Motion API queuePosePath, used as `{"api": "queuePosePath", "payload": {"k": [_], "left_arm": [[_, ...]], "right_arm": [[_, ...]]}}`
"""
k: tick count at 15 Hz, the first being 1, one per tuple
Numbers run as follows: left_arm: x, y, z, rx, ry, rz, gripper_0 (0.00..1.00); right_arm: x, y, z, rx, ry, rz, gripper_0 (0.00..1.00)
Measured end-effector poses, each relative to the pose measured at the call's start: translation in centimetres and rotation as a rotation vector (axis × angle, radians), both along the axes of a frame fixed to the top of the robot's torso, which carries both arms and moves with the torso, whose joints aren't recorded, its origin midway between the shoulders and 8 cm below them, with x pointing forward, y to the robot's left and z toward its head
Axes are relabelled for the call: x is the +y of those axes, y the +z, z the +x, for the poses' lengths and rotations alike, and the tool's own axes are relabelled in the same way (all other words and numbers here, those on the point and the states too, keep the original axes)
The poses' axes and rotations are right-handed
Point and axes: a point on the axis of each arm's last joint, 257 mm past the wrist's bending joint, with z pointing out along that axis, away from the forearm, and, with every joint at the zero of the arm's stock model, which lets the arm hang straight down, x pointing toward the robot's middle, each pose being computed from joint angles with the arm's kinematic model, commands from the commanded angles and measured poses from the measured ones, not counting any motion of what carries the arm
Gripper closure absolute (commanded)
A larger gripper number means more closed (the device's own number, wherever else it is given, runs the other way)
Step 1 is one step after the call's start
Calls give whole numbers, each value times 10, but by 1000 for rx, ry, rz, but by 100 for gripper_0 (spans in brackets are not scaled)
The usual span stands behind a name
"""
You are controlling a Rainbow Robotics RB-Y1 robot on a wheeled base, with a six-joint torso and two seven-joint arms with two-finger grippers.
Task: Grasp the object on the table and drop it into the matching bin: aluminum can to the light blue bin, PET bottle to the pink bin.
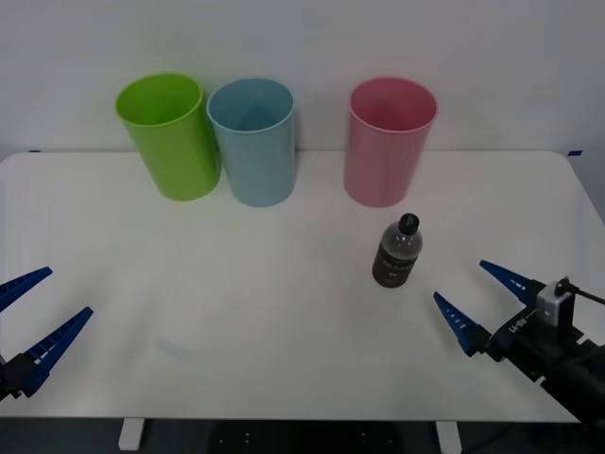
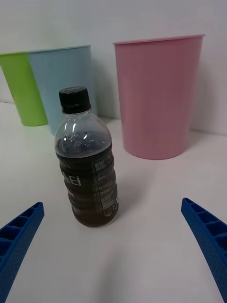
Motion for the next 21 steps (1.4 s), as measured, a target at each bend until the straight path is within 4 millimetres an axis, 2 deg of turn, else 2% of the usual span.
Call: {"api": "queuePosePath", "payload": {"k": [8, 15, 21], "left_arm": [[0, 0, 0, 0, 0, 0, 0], [0, 0, 0, 0, 0, 0, 0], [0, 0, 0, 0, 0, 0, 0]], "right_arm": [[24, -19, 24, 19, 13, -37, 0], [53, -23, 42, 20, 10, -66, 0], [71, -24, 54, 23, 5, -89, 0]]}}
